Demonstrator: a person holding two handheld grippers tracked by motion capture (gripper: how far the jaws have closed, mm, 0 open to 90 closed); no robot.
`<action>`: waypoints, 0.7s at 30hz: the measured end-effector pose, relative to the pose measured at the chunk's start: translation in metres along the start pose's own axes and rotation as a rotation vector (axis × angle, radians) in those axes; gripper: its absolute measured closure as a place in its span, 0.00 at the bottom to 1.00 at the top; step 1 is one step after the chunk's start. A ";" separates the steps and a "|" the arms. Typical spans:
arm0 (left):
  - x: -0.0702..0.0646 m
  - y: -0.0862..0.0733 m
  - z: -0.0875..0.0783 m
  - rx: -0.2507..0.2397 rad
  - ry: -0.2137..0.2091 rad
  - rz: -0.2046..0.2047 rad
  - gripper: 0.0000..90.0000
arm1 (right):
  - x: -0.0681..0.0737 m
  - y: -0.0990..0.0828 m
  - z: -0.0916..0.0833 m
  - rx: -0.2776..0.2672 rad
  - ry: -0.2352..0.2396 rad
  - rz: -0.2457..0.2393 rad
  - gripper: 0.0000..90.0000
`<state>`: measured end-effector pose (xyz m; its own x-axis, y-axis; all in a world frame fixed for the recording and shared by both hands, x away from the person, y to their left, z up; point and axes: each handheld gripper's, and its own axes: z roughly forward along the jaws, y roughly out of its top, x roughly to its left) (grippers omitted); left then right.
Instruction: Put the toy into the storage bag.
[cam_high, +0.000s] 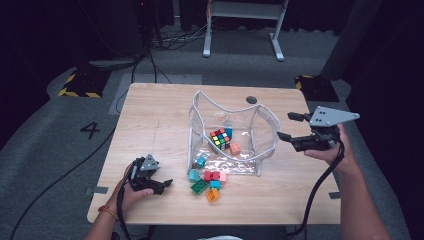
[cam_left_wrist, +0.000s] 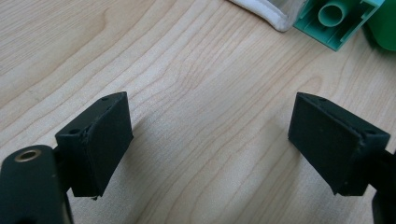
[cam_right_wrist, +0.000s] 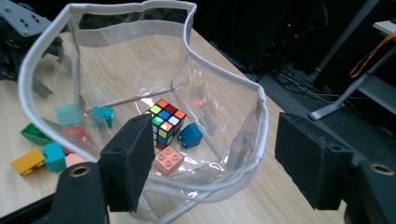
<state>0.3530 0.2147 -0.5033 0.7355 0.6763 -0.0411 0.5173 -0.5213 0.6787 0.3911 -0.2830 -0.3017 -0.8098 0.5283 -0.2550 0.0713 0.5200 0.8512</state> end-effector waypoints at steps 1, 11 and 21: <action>0.000 0.000 0.000 0.000 0.001 0.001 0.15 | 0.000 -0.002 -0.003 -0.008 0.002 0.005 0.32; 0.000 0.000 0.000 0.000 0.003 0.003 0.15 | 0.013 -0.041 -0.012 0.016 -0.009 0.065 0.32; 0.000 0.000 -0.001 -0.001 0.014 0.004 0.15 | 0.034 -0.087 0.004 0.077 0.026 0.079 0.34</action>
<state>0.3528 0.2149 -0.5029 0.7313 0.6815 -0.0277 0.5137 -0.5237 0.6796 0.3593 -0.3075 -0.3866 -0.8150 0.5523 -0.1756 0.1788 0.5279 0.8303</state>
